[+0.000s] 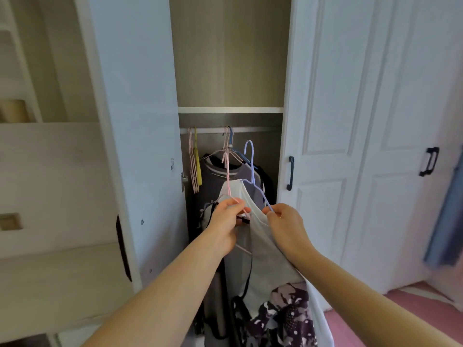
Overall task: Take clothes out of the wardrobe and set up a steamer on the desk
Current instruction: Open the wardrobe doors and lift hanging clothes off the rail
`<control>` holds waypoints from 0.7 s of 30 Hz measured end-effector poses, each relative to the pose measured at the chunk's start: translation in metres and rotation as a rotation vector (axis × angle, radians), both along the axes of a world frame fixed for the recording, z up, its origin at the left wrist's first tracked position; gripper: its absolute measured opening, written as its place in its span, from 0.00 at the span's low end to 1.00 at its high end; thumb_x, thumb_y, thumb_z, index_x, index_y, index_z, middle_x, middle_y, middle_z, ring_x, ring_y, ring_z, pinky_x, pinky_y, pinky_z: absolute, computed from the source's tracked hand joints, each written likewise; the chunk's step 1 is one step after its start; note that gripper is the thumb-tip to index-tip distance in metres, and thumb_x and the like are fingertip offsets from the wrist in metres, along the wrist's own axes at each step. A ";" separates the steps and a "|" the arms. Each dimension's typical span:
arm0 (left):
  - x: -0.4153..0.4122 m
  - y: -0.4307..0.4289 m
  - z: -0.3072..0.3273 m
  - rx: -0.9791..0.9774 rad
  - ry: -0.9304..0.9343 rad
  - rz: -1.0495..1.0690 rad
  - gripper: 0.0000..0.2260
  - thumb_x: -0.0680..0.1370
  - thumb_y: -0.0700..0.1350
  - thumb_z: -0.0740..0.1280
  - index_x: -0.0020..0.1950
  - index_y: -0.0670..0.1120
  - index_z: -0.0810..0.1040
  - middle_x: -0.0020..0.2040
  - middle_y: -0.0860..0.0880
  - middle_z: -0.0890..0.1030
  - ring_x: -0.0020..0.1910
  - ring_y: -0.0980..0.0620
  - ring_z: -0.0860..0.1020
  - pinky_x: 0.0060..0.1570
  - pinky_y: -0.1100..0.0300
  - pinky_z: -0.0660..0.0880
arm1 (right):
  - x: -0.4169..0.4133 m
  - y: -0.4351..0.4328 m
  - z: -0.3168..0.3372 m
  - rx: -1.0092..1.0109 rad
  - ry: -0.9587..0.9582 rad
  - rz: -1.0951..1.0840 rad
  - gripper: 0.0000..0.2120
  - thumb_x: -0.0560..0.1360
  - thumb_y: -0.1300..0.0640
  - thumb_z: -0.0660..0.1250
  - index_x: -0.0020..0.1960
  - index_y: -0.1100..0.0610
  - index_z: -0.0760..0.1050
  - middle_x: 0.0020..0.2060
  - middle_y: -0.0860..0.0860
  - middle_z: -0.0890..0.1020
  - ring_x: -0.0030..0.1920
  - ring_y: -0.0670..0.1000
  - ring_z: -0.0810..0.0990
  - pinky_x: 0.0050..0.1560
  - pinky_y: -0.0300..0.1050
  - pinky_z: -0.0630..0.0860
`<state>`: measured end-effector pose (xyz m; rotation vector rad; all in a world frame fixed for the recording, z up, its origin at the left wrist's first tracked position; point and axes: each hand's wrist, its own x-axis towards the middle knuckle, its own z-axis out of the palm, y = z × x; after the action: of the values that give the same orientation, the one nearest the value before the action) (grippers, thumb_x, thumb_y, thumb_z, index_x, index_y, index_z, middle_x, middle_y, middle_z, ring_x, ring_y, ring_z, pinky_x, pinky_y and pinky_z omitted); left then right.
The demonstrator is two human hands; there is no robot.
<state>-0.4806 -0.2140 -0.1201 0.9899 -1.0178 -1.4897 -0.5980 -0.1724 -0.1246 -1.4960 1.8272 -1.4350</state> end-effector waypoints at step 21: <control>0.071 0.236 -0.031 -0.017 0.194 -0.455 0.12 0.79 0.34 0.63 0.62 0.38 0.70 0.43 0.39 0.83 0.46 0.42 0.83 0.45 0.54 0.81 | 0.050 0.262 0.003 0.071 -0.046 -0.163 0.10 0.77 0.62 0.60 0.47 0.57 0.81 0.42 0.54 0.82 0.40 0.52 0.78 0.40 0.44 0.74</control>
<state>-0.4096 0.0219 -0.1508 0.6066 -1.1595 -1.9025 -0.5477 0.0891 -0.1212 -1.2955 1.9885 -1.4484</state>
